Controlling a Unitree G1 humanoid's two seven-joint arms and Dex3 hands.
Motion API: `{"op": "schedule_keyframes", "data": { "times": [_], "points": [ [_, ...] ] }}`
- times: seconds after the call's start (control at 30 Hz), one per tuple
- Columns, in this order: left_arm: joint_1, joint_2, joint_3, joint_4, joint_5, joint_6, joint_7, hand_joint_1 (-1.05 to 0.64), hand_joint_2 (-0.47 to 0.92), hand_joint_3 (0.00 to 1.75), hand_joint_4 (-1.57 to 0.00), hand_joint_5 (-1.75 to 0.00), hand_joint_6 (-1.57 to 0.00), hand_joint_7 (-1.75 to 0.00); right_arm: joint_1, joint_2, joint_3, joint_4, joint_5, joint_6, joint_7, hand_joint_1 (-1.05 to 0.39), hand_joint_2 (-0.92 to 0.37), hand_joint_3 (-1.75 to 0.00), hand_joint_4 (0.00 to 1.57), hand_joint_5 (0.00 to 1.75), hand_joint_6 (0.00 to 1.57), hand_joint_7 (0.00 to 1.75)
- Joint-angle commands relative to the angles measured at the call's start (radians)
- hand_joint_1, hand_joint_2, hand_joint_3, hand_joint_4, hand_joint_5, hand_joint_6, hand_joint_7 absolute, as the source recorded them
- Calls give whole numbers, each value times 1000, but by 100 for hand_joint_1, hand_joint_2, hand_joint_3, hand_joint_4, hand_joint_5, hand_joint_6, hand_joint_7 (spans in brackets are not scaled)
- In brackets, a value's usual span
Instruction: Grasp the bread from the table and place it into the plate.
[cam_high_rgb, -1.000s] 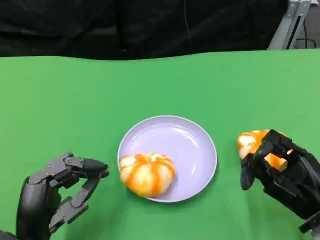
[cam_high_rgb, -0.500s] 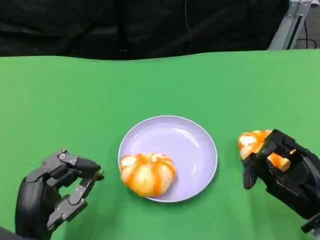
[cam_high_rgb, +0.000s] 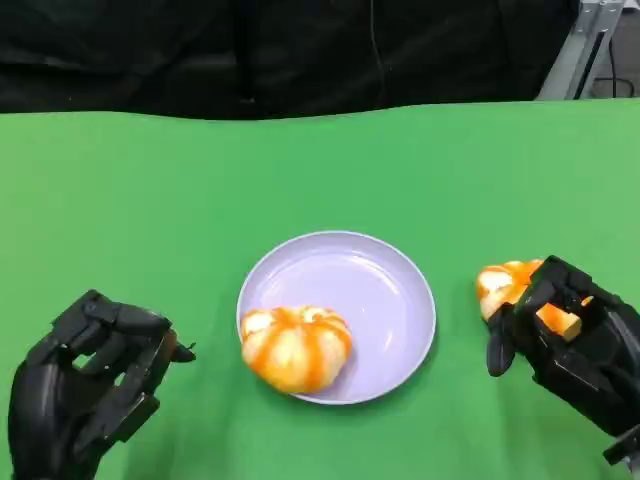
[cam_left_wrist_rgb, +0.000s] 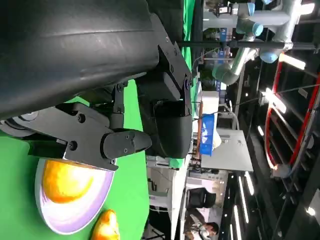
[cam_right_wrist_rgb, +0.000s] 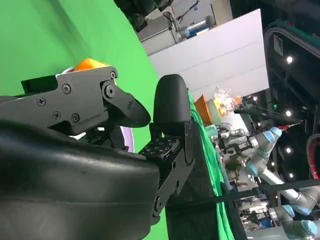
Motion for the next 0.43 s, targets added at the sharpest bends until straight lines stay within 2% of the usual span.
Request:
{"op": "schedule_keyframes", "data": {
  "times": [0.03, 0.43],
  "points": [
    [8, 1, 15, -19, -2, 10, -14, -8, 92, 46, -62, -149, -76, -112, -3, -20, -8, -7, 8, 5, 4, -3, -90, -83, 68, 175, 59, 151],
    [4, -7, 22, -17, 4, 5, -22, -9, 92, 45, -63, -147, -78, -110, -16, -23, -14, 19, 5, 0, 9, -3, -90, -80, 68, 175, 61, 148]
  ]
}}
